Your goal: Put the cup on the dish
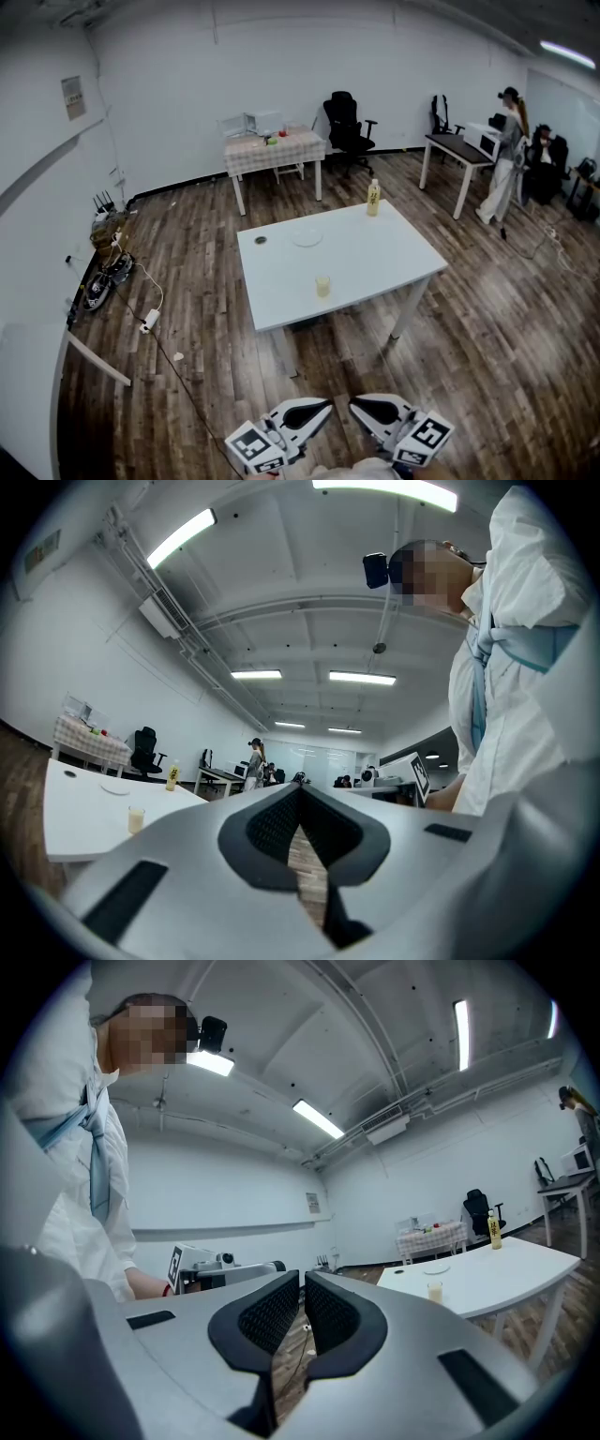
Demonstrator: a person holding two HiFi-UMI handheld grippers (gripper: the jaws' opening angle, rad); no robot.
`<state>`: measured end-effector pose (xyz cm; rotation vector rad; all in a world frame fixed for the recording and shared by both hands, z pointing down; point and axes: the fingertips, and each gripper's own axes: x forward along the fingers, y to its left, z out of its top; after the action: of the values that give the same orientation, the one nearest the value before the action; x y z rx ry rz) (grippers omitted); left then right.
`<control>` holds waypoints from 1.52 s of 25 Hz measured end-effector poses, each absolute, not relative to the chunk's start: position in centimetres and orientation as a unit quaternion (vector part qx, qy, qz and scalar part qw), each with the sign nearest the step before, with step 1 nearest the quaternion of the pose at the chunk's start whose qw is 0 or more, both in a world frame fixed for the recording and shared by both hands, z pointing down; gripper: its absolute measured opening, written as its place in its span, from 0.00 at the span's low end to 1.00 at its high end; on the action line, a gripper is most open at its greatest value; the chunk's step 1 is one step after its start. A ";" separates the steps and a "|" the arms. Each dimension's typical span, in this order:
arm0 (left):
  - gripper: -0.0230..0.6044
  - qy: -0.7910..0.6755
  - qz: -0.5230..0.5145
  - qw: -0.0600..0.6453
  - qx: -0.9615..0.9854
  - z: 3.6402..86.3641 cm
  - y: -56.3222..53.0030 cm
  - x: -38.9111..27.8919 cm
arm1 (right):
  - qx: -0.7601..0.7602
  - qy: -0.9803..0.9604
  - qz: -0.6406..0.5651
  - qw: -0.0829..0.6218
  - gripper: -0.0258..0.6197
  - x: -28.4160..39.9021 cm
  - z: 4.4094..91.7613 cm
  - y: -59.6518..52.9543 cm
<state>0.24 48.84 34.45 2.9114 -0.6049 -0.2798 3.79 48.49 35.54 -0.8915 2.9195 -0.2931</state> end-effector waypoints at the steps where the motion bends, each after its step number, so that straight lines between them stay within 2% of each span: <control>1: 0.04 -0.201 -0.092 0.078 0.972 34.6 48.8 0.1 | -0.291 0.951 -0.096 0.038 0.09 3.7 35.6 48.4; 17: 0.04 -0.191 -0.093 0.093 0.973 35.6 45.7 -0.3 | -0.305 0.945 -0.111 0.031 0.09 3.3 36.4 45.1; 38: 0.04 -0.244 -0.089 0.093 0.961 34.9 27.9 4.3 | -0.253 0.960 -0.114 0.041 0.09 8.0 35.3 26.6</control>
<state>4.34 27.88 34.92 2.8522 -0.7254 -0.2654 8.01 26.60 35.31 -0.7756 2.9384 -0.3502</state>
